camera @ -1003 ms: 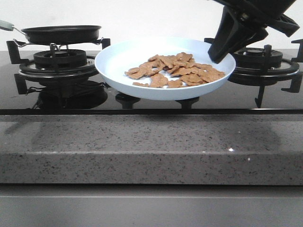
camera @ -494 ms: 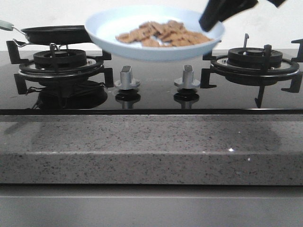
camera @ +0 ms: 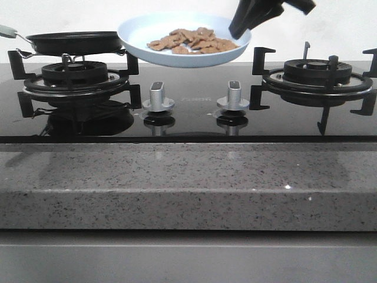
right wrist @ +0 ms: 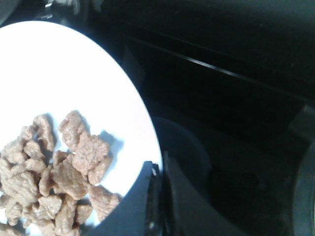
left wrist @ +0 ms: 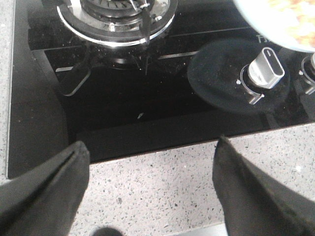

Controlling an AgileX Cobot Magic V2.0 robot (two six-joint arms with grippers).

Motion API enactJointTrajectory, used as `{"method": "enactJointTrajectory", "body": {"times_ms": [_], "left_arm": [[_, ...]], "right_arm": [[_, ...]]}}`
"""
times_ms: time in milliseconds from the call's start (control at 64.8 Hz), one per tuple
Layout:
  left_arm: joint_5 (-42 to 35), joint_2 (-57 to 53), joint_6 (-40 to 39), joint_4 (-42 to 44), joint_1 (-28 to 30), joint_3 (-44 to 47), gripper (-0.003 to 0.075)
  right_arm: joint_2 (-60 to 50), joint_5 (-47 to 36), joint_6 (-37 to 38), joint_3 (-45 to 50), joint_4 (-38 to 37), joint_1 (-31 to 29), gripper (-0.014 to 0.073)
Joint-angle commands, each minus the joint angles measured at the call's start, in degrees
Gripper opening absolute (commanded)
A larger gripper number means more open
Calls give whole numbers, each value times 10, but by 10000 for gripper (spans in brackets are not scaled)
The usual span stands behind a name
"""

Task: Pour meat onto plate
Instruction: 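Carry the plate with the right gripper back between the burners and lower it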

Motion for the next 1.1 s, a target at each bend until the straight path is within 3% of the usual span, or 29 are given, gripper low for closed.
{"method": "enactJointTrajectory", "body": {"times_ms": [0,694,802,941,1080], "left_arm": [[-43,-7,-7,-3,-4,-14,510],[-43,-7,-7,-3,-4,-14,510],[-43,-7,-7,-4,-4,-14,510],[-43,-7,-7,-4,-4,-14,510],[-43,-7,-7,-5,-4,-14,510]], "right_arm": [[-6,-18,-3,-46,12,-3,-69],[66,-61,-3,-82,-41,-3,-60],[66,-61,-3,-82,-41,-3,29],[66,-62,-3,-82,-41,-3,220],[58,-65,-3,-82,-41,-3,275]]}}
